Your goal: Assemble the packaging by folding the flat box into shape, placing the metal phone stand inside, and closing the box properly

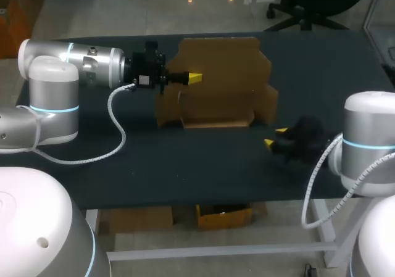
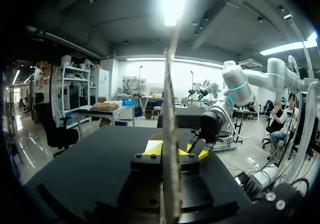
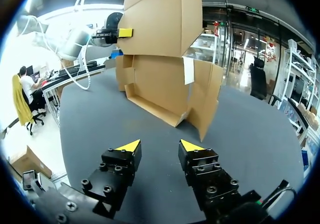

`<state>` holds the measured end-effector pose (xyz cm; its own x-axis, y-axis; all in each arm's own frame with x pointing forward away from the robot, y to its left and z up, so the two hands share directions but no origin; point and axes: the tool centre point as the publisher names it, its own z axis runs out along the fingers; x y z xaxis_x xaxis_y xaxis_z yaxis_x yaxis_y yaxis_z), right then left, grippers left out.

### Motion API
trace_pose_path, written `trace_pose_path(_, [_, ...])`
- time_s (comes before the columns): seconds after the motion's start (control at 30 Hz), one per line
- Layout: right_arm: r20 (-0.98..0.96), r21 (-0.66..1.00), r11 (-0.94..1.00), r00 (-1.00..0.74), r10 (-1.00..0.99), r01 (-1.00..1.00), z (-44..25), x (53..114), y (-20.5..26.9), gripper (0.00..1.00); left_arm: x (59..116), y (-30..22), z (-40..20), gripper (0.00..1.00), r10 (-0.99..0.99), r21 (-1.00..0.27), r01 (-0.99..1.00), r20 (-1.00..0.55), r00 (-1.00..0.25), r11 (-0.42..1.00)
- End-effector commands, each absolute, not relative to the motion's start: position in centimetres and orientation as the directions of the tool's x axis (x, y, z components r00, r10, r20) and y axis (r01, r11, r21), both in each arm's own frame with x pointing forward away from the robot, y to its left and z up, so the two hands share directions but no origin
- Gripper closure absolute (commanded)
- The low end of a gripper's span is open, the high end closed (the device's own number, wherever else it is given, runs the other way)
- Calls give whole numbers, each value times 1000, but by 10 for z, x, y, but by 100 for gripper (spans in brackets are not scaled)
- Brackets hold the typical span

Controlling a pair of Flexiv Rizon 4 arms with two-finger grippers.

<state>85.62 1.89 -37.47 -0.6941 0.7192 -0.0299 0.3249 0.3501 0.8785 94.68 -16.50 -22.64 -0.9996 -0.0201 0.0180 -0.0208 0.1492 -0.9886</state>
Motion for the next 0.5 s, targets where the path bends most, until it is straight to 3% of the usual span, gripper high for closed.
trace_pose_path(0.03, [-19, 875, 362, -724, 690, 321, -369, 854, 10, 54, 947, -164, -230, 100, -18, -989, -21, 19, -1000, 149])
trace_pose_path(0.33, [-34, 878, 366, -724, 689, 307, -359, 856, -5, 54, 947, -164, -230, 100, -18, -989, -21, 19, -1000, 149])
trace_pose_path(0.43, [-34, 878, 366, -724, 689, 307, -359, 856, -5, 47, 947, -164, -230, 100, -18, -989, -21, 19, -1000, 149])
trace_pose_path(0.5, [-34, 878, 366, -724, 689, 307, -359, 856, -5, 52, 947, -164, -230, 100, -18, -989, -21, 19, -1000, 149])
